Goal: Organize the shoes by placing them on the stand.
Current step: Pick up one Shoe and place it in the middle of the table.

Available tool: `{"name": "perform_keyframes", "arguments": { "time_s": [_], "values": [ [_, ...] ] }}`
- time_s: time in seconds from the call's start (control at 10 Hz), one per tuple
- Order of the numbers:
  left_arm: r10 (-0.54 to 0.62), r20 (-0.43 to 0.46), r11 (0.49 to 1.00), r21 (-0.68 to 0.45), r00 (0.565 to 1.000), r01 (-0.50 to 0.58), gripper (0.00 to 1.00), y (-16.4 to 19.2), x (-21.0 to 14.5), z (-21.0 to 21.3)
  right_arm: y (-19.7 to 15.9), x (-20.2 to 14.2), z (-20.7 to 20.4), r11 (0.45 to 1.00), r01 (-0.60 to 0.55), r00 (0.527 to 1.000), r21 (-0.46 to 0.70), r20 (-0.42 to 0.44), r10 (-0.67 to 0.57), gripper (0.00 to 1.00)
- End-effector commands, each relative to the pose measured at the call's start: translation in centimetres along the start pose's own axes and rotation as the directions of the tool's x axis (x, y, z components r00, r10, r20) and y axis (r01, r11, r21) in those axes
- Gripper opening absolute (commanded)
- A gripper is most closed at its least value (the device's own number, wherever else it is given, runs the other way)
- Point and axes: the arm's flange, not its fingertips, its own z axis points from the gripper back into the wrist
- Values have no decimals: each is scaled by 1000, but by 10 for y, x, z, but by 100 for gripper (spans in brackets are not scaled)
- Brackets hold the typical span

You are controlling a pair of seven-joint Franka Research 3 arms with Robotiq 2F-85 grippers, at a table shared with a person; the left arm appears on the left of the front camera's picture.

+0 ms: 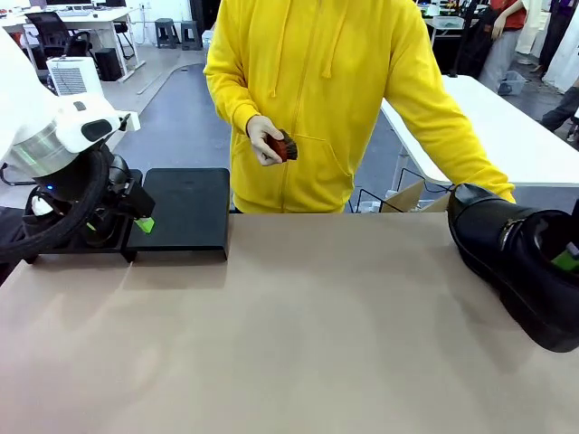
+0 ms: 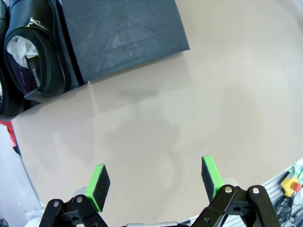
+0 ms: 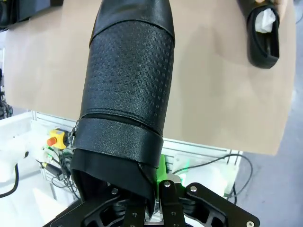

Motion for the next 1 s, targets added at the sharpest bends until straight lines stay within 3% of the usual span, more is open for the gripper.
{"name": "perform_keyframes", "arguments": {
  "time_s": [0.0,0.3,0.6,0.8,0.9],
  "values": [
    [15,9,1000,-2,1000,-15,100,0,0,0,0,0,0,1000,1,1000,1,0,-1,0],
    [15,9,1000,-2,1000,-15,100,0,0,0,55,-4,-6,999,21,998,-37,66,-18,0],
    [15,9,1000,-2,1000,-15,100,0,0,0,134,-10,-33,990,95,988,-106,133,-80,0],
    [15,9,1000,-2,1000,-15,100,0,0,0,188,2,-92,984,90,988,-155,138,-69,0],
    [15,9,1000,-2,1000,-15,100,0,0,0,208,13,-133,990,10,993,-141,115,6,0]
  ]
}}
